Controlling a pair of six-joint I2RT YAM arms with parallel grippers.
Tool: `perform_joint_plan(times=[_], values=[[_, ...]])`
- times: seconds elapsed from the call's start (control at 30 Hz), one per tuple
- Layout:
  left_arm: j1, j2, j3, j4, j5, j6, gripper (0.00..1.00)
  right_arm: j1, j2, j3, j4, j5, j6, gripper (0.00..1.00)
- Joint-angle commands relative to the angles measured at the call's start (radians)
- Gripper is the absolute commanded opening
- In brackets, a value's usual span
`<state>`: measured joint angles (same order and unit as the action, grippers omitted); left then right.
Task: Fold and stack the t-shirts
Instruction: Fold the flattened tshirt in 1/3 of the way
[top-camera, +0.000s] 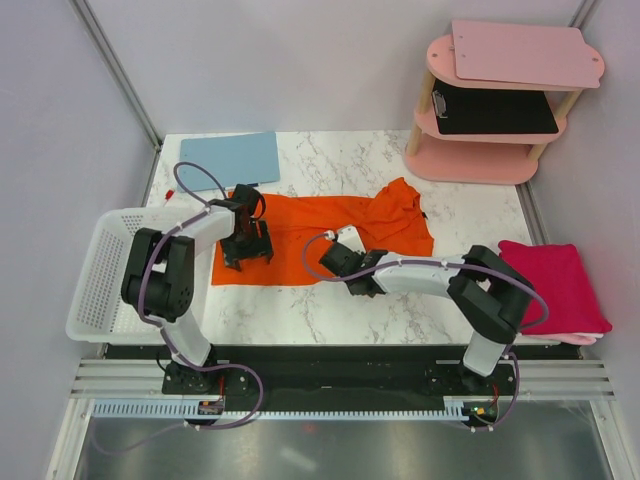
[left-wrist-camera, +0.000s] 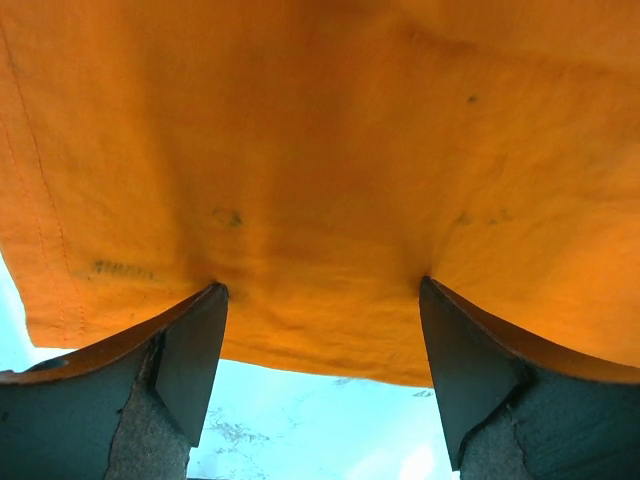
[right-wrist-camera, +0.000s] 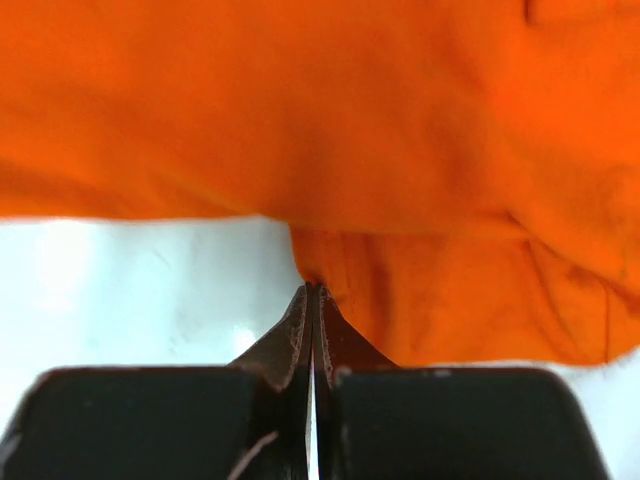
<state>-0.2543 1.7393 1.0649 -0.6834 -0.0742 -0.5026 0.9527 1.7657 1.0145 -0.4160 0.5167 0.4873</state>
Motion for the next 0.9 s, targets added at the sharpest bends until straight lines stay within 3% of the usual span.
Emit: perform_joint_plan(times=[0.0, 0.33, 0.53, 0.6, 0.63, 0.67, 0.73, 0.77, 0.87], values=[[0.004, 0.077, 0.047, 0.025, -0.003, -0.042, 0.84, 0.015, -0.080, -0.057, -0.240, -0.017, 0.046, 0.00], [0.004, 0.146, 0.066, 0.015, -0.010, -0.060, 0.84, 0.031, -0.336, -0.102, -0.558, -0.122, 0.174, 0.00], [0.004, 0.112, 0.053, 0.005, -0.012, -0.054, 0.84, 0.035, -0.400, -0.177, -0.711, -0.153, 0.235, 0.01], [0.004, 0.094, 0.047, 0.002, -0.006, -0.050, 0.85, 0.037, -0.405, -0.194, -0.747, -0.146, 0.244, 0.14], [0.004, 0.071, 0.043, -0.002, 0.002, -0.045, 0.85, 0.037, -0.414, -0.194, -0.751, -0.136, 0.243, 0.25], [0.004, 0.054, 0.040, -0.002, 0.002, -0.044, 0.86, 0.038, -0.425, -0.194, -0.756, -0.132, 0.244, 0.44], [0.004, 0.017, 0.026, -0.005, 0.010, -0.030, 0.88, 0.040, -0.458, -0.176, -0.759, -0.112, 0.243, 0.60], [0.004, -0.027, 0.020, -0.010, 0.010, -0.025, 0.88, 0.038, -0.472, -0.165, -0.754, -0.100, 0.240, 0.72], [0.004, -0.122, -0.005, -0.013, 0.001, -0.011, 0.90, 0.041, -0.534, -0.134, -0.704, -0.067, 0.241, 0.83]])
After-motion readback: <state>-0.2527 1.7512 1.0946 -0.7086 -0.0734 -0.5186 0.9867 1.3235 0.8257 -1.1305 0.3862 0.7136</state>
